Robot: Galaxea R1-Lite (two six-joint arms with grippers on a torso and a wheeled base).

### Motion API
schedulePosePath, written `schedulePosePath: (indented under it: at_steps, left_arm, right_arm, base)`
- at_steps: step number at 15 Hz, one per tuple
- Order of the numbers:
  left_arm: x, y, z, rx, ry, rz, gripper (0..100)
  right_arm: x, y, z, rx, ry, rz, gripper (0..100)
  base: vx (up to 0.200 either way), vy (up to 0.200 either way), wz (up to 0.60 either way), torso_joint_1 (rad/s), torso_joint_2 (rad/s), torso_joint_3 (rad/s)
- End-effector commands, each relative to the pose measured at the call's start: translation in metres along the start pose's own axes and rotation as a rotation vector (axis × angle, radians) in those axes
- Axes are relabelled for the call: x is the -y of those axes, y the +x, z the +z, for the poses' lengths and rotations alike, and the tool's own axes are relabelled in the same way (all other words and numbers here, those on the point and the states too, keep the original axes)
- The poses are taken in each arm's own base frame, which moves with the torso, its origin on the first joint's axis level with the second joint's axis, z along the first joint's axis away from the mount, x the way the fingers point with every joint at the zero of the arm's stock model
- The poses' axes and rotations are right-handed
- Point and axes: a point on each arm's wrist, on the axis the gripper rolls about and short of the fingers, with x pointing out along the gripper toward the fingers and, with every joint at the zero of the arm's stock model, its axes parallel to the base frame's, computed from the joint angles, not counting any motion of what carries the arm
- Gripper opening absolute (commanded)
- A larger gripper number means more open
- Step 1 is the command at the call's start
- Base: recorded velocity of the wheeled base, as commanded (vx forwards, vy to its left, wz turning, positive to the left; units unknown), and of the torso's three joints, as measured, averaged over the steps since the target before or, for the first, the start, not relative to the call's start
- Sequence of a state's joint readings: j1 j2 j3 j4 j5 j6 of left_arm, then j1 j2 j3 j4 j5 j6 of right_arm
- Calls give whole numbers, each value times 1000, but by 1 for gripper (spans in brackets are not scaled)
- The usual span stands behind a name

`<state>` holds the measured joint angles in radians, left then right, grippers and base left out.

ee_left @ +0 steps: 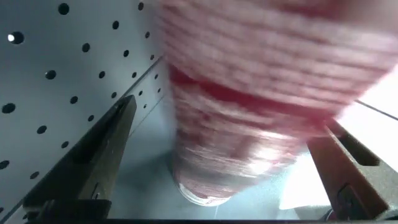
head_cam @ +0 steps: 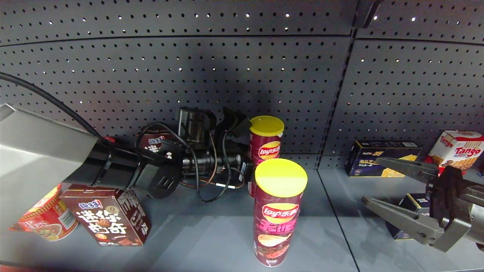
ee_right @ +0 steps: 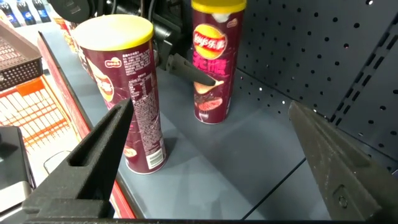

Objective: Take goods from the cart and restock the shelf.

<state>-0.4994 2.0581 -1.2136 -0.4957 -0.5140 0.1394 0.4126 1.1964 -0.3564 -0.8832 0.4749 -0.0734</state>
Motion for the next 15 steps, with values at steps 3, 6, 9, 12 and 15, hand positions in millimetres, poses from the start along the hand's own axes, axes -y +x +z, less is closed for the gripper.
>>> schedulePosePath:
  at_steps: [3,6,9,12,15]
  left_arm:
    - [3,-12,-6,-26,-15,15,100]
    - [10,-28,-7,-37,-21,43,100]
    - [11,-48,-8,-41,-31,70,100]
    - [8,-57,-11,-55,-41,130,100]
    - [6,-57,-11,-56,-43,150,100]
  right_arm:
    - [0,1,0,-2,1,1,100]
    - [2,3,-3,-15,8,-1,100]
    - [2,5,-4,-21,10,-1,100]
    - [3,5,-6,-28,14,0,100]
    - [5,5,-7,-34,16,-12,100]
  base:
    - [0,0,0,0,0,0]
    - [0,0,0,0,0,0]
    - [0,0,0,0,0,0]
    - [0,0,0,0,0,0]
    - [0,0,0,0,0,0]
